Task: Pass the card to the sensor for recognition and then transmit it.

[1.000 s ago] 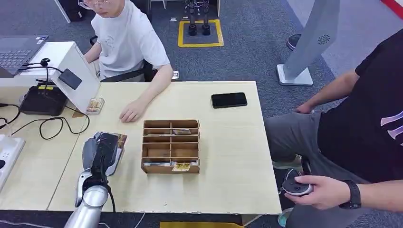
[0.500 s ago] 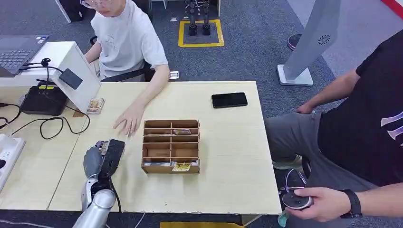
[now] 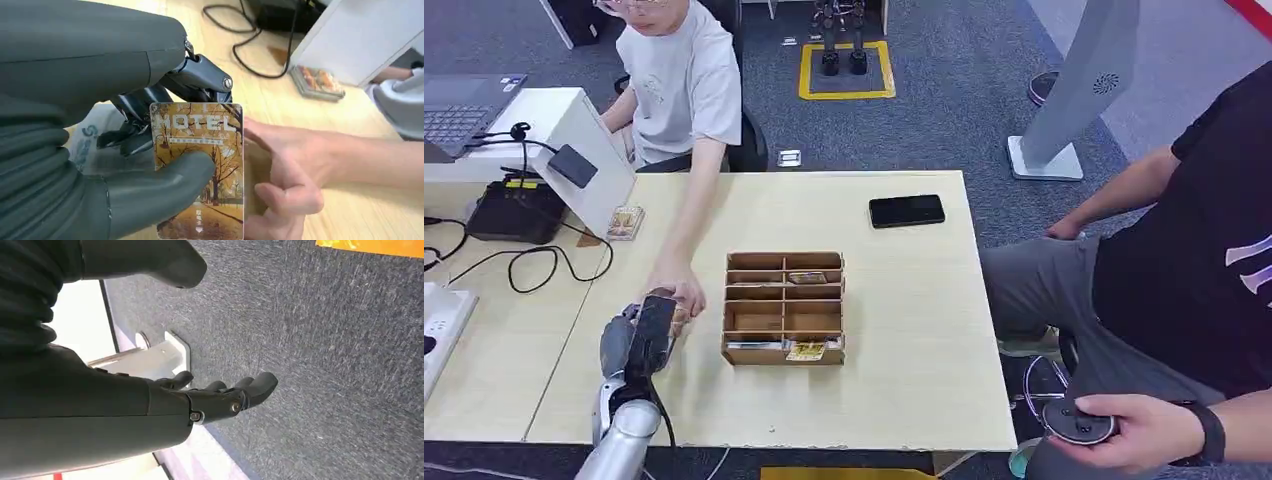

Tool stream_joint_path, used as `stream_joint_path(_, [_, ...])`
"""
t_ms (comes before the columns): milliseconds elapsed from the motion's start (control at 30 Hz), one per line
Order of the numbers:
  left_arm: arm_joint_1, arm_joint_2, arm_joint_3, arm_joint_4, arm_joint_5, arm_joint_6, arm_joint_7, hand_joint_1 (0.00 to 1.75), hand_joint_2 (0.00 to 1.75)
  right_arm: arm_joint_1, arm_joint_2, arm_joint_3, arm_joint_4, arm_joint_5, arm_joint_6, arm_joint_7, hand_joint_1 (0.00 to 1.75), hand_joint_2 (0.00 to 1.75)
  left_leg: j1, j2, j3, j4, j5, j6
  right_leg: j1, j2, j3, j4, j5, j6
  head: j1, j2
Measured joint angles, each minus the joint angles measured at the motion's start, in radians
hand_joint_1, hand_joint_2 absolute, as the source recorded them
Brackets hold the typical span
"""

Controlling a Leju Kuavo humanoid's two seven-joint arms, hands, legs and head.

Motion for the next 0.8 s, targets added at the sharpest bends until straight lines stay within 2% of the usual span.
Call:
stream_joint_path(133, [-0.002, 0.009, 0.011, -0.036, 0.063, -0.042, -0.006, 1.75, 1.75, 0.002, 0.0, 0.0, 0.0, 0.002, -0.004, -0.004, 0.0, 1.75, 0.0, 0.0, 0.0, 0.0, 0.0, 0.0, 0.0, 0.0, 0.0, 0.0, 0.0, 0.0, 0.0, 0.0])
stream_joint_path(300, [-0.004, 0.03, 0.016, -0.092, 0.108, -0.065, 0.002, 1.75, 1.75, 0.002, 0.0, 0.0, 0.001, 0.008, -0.006, -0.005, 0.0, 1.75, 0.0, 0.0, 0.0, 0.0, 0.0, 0.0, 0.0, 0.0, 0.0, 0.0, 0.0, 0.0, 0.0, 0.0])
stream_joint_path(800, [-0.005, 0.061, 0.027, -0.14, 0.111, -0.073, 0.013, 1.75, 1.75, 0.002, 0.0, 0.0, 0.001, 0.009, -0.005, -0.005, 0.0, 1.75, 0.0, 0.0, 0.0, 0.0, 0.0, 0.0, 0.0, 0.0, 0.0, 0.0, 0.0, 0.0, 0.0, 0.0])
